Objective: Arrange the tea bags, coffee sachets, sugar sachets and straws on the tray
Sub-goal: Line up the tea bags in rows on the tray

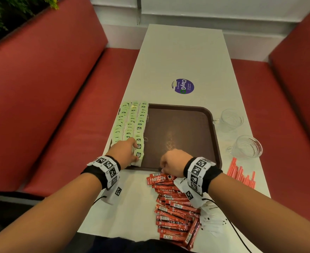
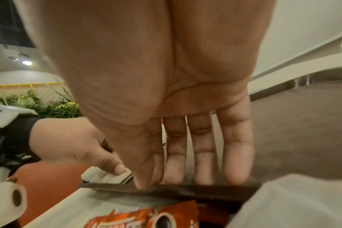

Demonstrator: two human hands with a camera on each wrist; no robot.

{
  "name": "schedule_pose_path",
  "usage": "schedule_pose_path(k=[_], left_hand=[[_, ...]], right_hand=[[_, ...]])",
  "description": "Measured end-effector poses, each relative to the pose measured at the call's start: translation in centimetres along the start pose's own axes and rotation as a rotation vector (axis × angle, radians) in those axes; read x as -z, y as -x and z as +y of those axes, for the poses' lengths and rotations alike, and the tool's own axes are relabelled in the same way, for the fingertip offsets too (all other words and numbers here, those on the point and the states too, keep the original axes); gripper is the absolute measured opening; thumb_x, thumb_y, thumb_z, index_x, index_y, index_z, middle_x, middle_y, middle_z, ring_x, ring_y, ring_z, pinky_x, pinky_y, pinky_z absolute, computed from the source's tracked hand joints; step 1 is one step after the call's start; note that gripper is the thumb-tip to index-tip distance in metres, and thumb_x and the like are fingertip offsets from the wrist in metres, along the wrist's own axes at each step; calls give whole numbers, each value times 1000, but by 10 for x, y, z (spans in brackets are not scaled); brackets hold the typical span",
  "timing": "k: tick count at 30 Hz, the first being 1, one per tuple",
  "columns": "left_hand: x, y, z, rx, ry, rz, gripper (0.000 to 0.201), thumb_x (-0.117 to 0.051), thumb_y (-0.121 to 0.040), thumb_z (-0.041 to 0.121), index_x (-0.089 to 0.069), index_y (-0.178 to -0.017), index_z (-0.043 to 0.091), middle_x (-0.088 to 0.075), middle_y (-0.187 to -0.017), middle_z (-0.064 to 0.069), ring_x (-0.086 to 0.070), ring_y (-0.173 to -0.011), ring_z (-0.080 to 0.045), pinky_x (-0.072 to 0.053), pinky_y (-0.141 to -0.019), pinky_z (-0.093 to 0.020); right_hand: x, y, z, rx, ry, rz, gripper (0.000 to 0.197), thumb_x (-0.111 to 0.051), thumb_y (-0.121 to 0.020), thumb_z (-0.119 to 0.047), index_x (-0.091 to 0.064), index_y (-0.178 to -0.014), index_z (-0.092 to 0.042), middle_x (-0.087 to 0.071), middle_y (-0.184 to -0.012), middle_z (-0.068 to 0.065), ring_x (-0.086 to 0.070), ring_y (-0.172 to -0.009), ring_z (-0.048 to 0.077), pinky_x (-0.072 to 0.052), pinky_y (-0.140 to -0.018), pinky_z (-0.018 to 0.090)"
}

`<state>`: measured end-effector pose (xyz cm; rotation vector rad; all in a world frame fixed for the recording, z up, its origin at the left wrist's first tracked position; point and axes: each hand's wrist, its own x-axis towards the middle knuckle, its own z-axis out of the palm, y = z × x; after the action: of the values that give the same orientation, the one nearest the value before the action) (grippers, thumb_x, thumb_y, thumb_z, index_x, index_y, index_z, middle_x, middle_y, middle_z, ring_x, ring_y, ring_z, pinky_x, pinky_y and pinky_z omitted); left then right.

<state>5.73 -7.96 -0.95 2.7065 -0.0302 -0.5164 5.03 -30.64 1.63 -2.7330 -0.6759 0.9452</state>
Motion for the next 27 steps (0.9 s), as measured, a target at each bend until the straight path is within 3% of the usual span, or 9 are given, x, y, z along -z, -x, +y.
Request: schedule_pose_path(k=[4, 10, 13, 15, 19, 23, 27], left_hand=[[0, 4, 4, 34, -108, 20, 41, -76, -83, 40, -46, -105, 23, -55, -75, 4, -56, -72, -18, -40, -62, -31], [-3, 1, 26, 5, -182, 58, 35, -61, -90, 52, -48, -99, 21, -58, -83, 2, -57, -77, -21, -44, -65, -32], [-9, -8, 31, 33, -251, 43, 39, -61, -89, 50, -52, -106, 16, -63, -96, -5, -60, -86, -26, -50, -70, -34], [-11, -11, 30, 58, -247, 49, 36, -61, -89, 43, -53, -109, 14, -63, -98, -7, -61, -87, -28, -48, -68, -34], [-10, -11, 26, 61, -229, 55, 33, -61, -90, 38, -52, -109, 13, -61, -94, -6, -59, -82, -26, -45, -66, -32], [-4, -4, 24, 44, -209, 63, 35, -60, -91, 48, -50, -104, 17, -57, -87, 0, -54, -77, -22, -43, -66, -32], [6, 13, 33, -113, -112, 125, 22, -59, -92, 48, -54, -96, 26, -56, -79, 9, -54, -75, -15, -39, -63, -29]], right_hand=[[-2, -3, 1, -34, 11, -10, 18, -60, -94, -21, -75, -104, -25, -74, -103, -3, -67, -93, 20, -57, -87, 36], [-5, -3, -2, -40, 16, 6, 21, -58, -94, -20, -76, -103, -25, -73, -105, -1, -67, -95, 23, -56, -88, 37], [-3, -2, -6, -33, 32, -12, 23, -56, -95, -17, -75, -107, -23, -72, -108, 1, -67, -97, 25, -56, -90, 37], [-3, -2, -5, -33, 32, -6, 23, -57, -95, -17, -75, -108, -23, -73, -108, 1, -67, -97, 24, -56, -91, 38], [-8, -1, -6, -26, 34, 5, 21, -59, -94, -17, -74, -107, -23, -72, -108, 2, -67, -98, 24, -55, -90, 37], [-7, 1, -10, 2, 37, 20, 21, -58, -95, -16, -74, -108, -20, -72, -110, 3, -66, -100, 25, -55, -90, 37], [-5, 10, -4, -6, -9, 53, 23, -55, -96, -18, -72, -110, -22, -71, -110, 3, -65, -101, 25, -55, -90, 37]])
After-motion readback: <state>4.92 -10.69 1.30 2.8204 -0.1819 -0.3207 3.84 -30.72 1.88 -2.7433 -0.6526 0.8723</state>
